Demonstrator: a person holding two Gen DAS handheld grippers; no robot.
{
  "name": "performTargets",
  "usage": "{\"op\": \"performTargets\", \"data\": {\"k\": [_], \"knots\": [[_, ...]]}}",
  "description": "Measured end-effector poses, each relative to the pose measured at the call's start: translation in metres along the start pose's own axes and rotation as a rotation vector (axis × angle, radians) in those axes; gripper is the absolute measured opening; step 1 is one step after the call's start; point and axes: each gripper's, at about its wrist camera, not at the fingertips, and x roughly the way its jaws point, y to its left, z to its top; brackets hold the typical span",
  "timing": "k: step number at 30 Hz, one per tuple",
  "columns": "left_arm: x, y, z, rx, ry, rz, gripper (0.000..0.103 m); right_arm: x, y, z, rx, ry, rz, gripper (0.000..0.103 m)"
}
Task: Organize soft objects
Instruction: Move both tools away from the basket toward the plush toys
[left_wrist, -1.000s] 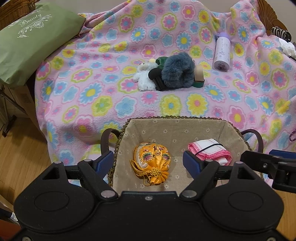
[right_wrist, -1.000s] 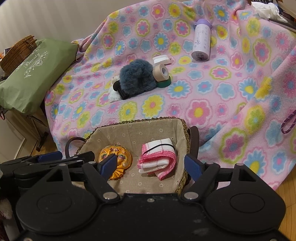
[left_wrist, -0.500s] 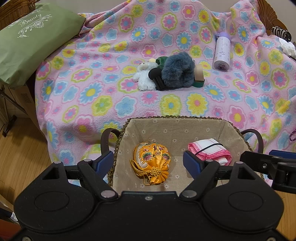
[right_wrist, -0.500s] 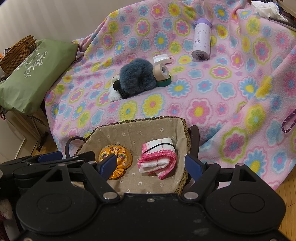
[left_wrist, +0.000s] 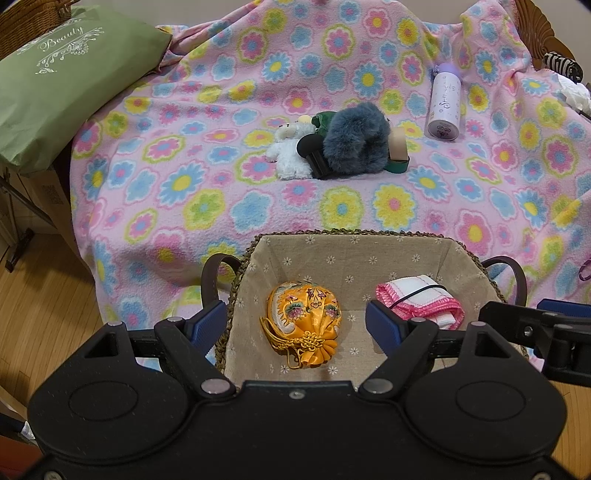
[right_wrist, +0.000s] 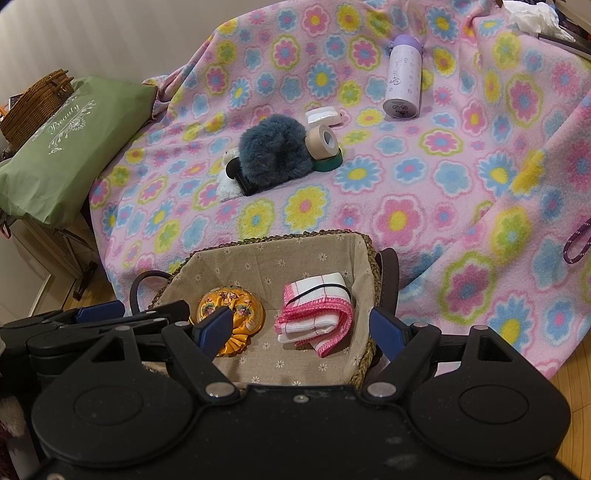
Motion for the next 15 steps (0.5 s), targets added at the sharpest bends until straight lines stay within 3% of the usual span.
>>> {"op": "performTargets", "data": {"k": [11, 15], "knots": [[0.002, 0.005, 0.000, -0.010, -0.004, 0.006, 0.079, 0.005, 0.002, 0.003, -0.034, 0.002, -0.009, 0.082], [0.005, 0.005, 0.007, -0.005, -0.011, 0.020, 0.088, 0.011, 0.004, 0.007, -0.081, -0.002, -0.027, 0.082]]}}
